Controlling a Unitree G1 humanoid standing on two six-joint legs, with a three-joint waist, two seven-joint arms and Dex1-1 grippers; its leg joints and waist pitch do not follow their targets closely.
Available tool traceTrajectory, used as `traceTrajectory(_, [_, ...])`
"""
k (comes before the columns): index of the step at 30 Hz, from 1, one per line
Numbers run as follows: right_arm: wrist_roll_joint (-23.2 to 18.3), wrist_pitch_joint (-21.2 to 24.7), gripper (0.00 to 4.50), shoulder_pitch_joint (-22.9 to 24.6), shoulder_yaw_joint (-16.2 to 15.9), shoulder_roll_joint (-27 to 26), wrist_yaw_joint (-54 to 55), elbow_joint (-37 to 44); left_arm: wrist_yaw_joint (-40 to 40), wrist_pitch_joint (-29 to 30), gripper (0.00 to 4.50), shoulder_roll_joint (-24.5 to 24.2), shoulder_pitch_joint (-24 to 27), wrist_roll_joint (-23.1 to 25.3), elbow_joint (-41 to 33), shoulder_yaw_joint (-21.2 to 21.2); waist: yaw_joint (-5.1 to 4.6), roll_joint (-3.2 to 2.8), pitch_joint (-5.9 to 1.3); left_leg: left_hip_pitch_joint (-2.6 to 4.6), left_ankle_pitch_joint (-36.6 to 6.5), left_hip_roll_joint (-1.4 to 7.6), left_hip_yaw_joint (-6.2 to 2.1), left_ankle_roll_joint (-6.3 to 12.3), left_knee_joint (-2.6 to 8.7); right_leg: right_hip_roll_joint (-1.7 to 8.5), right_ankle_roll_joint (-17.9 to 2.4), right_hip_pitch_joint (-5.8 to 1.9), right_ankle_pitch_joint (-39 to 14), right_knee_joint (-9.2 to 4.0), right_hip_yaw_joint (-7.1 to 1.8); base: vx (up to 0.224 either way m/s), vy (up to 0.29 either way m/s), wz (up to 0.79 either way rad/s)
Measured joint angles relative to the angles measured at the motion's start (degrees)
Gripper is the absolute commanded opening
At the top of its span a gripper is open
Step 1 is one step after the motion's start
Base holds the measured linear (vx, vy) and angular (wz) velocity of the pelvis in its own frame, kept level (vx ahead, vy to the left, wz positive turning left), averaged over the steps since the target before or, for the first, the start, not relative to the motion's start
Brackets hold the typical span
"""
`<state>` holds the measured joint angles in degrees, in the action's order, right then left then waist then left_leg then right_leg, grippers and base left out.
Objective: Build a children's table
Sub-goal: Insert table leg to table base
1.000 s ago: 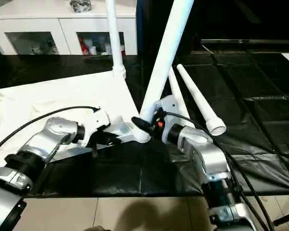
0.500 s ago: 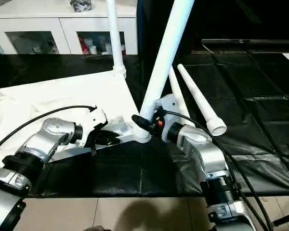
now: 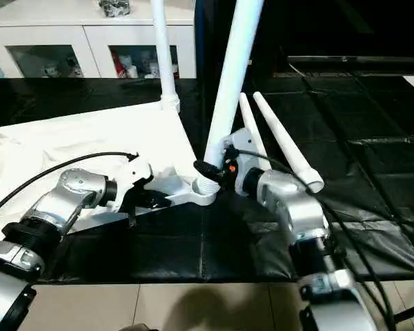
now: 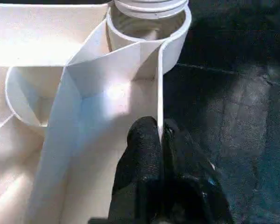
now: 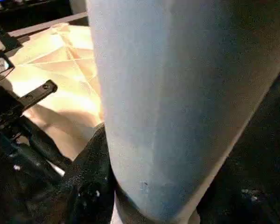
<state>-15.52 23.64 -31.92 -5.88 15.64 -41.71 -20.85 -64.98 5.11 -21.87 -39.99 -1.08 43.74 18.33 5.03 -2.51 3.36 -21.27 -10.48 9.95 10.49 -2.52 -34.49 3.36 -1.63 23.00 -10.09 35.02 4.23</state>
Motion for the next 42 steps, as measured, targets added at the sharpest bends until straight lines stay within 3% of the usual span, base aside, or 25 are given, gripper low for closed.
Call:
traceTrajectory(8, [-0.8,0.7,1.91,-1.2,-0.3,0.2,-3.7,-1.9,-2.4,-0.2,0.00,-1.0,0.3,0.1,-0.5,0.2,0.10,0.25,-0.01,0.01,0.0,0.01,0.03,0.02,-0.01,0.00,0.0,0.00,0.0,0.01,0.00,0.000,0.000,0.00])
traceTrajectory(25, [0.5,1.1,1.91,-2.1,-3.7,0.4,-9.1,-1.9,-3.0,-0.2,0.00,-1.0,0.5,1.3,-1.5,0.3,0.29,1.42,-0.20,0.06,0.0,0.01,0.03,0.02,0.00,0.01,0.0,-0.06,0.0,0.00,-0.01,0.000,0.000,0.00])
traceTrajectory(42, [1.6,-1.2,1.91,-2.4,-3.3,0.8,-9.3,-4.2,-4.7,-0.1,0.00,-1.9,1.2,1.4,-2.9,0.3,0.25,1.59,-0.19,0.09,0.0,0.01,0.04,0.02,0.04,0.00,0.0,-0.06,0.0,0.00,-0.02,0.000,0.000,0.00])
